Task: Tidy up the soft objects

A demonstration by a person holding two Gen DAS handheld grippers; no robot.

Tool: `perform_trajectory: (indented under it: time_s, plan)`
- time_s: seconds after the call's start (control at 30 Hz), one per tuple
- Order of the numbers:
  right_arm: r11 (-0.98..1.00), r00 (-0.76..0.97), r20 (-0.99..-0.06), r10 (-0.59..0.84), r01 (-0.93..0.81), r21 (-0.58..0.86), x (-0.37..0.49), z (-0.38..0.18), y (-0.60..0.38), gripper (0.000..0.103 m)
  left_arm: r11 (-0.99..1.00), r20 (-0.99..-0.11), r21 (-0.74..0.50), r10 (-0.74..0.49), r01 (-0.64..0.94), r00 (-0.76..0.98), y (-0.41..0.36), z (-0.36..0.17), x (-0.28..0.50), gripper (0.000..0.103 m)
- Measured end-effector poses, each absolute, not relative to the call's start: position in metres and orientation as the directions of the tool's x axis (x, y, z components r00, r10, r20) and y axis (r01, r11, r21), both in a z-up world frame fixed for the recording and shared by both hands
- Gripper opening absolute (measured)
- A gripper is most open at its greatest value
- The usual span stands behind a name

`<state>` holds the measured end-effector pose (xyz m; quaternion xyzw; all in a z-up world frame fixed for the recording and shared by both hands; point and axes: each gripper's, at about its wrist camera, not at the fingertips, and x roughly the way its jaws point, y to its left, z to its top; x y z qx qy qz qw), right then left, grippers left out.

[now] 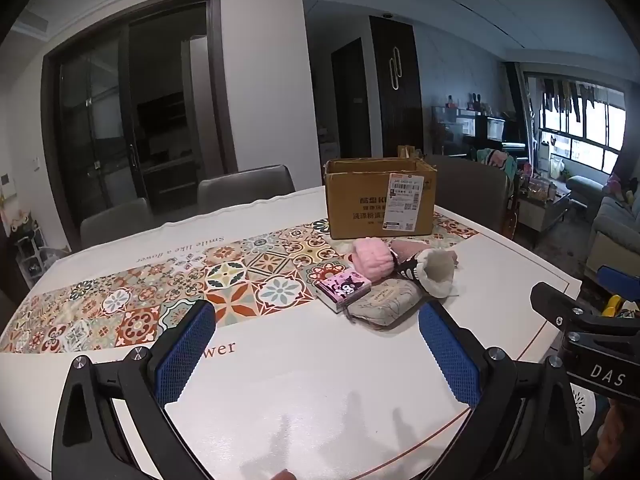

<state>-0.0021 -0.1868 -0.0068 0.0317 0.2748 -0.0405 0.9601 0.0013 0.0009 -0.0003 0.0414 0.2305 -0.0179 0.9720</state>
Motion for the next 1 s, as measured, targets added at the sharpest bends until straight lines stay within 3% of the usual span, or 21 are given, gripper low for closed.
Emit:
perform_trajectory:
  time_s: [1.0]
  plan:
    - [0.995,0.849,-0.526,-0.054,0.091,0.045,-0.006,-0.007,-0.189,0.103,0.993,-0.407,0.102,-0.007,0.053,0.914,-0.004,0.001,-0.008,0.103]
